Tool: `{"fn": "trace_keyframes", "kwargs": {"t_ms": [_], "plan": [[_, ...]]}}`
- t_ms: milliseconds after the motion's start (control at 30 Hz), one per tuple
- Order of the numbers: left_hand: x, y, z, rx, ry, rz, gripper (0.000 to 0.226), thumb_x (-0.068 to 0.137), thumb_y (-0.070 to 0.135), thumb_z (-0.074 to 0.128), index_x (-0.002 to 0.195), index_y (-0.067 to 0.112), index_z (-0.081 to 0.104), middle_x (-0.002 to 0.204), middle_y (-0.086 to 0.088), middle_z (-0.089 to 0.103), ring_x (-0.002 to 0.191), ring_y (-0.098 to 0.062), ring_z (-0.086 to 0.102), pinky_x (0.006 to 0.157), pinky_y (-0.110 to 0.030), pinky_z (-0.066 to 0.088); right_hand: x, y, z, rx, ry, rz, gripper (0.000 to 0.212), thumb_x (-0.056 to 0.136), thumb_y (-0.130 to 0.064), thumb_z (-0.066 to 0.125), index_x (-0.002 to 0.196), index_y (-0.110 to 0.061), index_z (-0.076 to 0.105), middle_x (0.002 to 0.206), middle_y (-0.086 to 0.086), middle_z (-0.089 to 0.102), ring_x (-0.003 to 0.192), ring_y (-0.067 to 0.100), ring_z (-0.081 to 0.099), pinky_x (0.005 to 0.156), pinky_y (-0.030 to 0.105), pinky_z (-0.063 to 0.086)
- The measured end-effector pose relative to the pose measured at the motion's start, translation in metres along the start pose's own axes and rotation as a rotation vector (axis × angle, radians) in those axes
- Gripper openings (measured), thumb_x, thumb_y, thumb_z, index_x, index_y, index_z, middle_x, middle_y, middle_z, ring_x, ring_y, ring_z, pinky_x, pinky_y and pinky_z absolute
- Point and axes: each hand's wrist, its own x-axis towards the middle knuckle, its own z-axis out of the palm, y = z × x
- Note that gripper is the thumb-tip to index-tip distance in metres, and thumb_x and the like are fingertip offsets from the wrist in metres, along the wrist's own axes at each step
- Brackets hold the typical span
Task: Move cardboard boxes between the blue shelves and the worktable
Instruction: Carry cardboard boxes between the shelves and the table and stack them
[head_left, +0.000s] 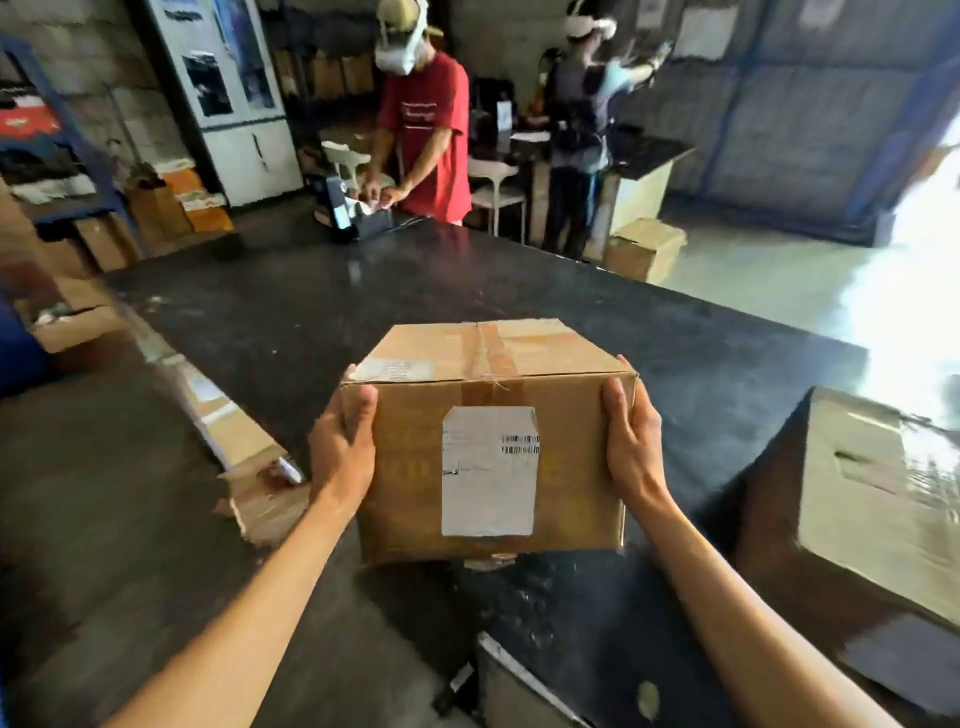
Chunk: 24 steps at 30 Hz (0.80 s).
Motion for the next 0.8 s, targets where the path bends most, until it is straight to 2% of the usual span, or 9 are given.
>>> {"fn": "trace_keyframes", "kwargs": {"t_ms": [100,167,267,333,433,533,633,700,800], "plan": [[0.003,-0.007,0.035,-0.044,-0.111,0.038,0.068,0.087,0.057,0.036,0.138,0.016,0.053,0.135,-0.008,0.059,0.125,-0.025,0.054,0.101,-0.034,0.041,-0.021,0.014,-0.029,-0.04,0.131,0.036,0.066,0.094,-0.066,0.04,0.15,-0.031,0.039,0.136,-0.02,0.057,0.122,-0.003,0.055,0.106,0.034,0.045],[0.004,-0.009,0.056,-0.082,-0.196,0.058,0.074,0.085,0.065,0.035,0.141,0.02,0.051,0.139,-0.007,0.056,0.128,-0.023,0.052,0.103,-0.033,0.04,-0.032,0.023,-0.046,-0.056,0.205,0.055,0.077,0.087,-0.077,0.038,0.15,-0.033,0.038,0.14,-0.008,0.057,0.125,0.007,0.056,0.105,0.034,0.048],[0.008,-0.02,0.088,-0.124,-0.303,0.111,0.093,0.073,0.083,0.033,0.14,0.022,0.052,0.138,-0.004,0.057,0.124,-0.016,0.053,0.101,-0.028,0.045,-0.044,0.028,-0.066,-0.063,0.323,0.06,0.086,0.085,-0.079,0.038,0.152,-0.025,0.037,0.136,-0.007,0.059,0.115,-0.013,0.055,0.095,0.011,0.047],[0.012,-0.03,0.108,-0.137,-0.364,0.119,0.096,0.07,0.088,0.031,0.141,0.027,0.05,0.136,0.005,0.055,0.123,-0.011,0.051,0.101,-0.028,0.044,-0.051,0.036,-0.074,-0.096,0.372,0.039,0.092,0.083,-0.081,0.038,0.153,-0.022,0.035,0.131,-0.018,0.057,0.111,-0.023,0.051,0.088,0.001,0.041],[0.015,-0.042,0.134,-0.126,-0.438,0.113,0.099,0.065,0.094,0.035,0.143,0.033,0.047,0.136,0.011,0.054,0.124,-0.01,0.051,0.102,-0.029,0.045,-0.062,0.055,-0.082,-0.097,0.397,0.084,0.09,0.083,-0.083,0.037,0.155,-0.03,0.03,0.137,-0.022,0.052,0.119,-0.018,0.049,0.098,0.01,0.042],[0.019,-0.053,0.149,-0.188,-0.55,0.066,0.111,0.058,0.09,0.055,0.148,0.026,0.039,0.135,0.012,0.053,0.119,-0.001,0.054,0.094,-0.012,0.045,-0.068,0.071,-0.082,-0.096,0.385,0.138,0.077,0.082,-0.084,0.039,0.15,-0.049,0.024,0.147,-0.019,0.047,0.13,-0.007,0.046,0.105,0.021,0.041],[0.029,-0.066,0.16,-0.166,-0.648,0.008,0.096,0.069,0.058,0.076,0.149,0.022,0.036,0.138,0.006,0.053,0.128,-0.009,0.05,0.1,-0.017,0.043,-0.07,0.081,-0.081,-0.088,0.38,0.164,0.084,0.08,-0.086,0.039,0.151,-0.045,0.019,0.14,-0.038,0.036,0.125,-0.024,0.039,0.098,0.004,0.037],[0.038,-0.08,0.174,0.03,-0.694,0.003,0.069,0.085,0.035,0.069,0.145,0.016,0.043,0.136,-0.001,0.056,0.127,-0.016,0.051,0.098,-0.017,0.042,-0.071,0.092,-0.083,-0.074,0.375,0.204,0.087,0.078,-0.087,0.039,0.151,-0.046,0.016,0.14,-0.038,0.034,0.124,-0.026,0.037,0.099,0.004,0.036],[0.052,-0.103,0.195,0.218,-0.69,-0.115,0.063,0.083,0.051,0.068,0.131,0.012,0.057,0.126,-0.014,0.064,0.12,-0.032,0.058,0.103,-0.042,0.046,-0.071,0.111,-0.086,-0.066,0.357,0.267,0.085,0.078,-0.086,0.04,0.15,-0.052,0.011,0.141,-0.041,0.033,0.127,-0.023,0.036,0.106,0.015,0.035]]}}
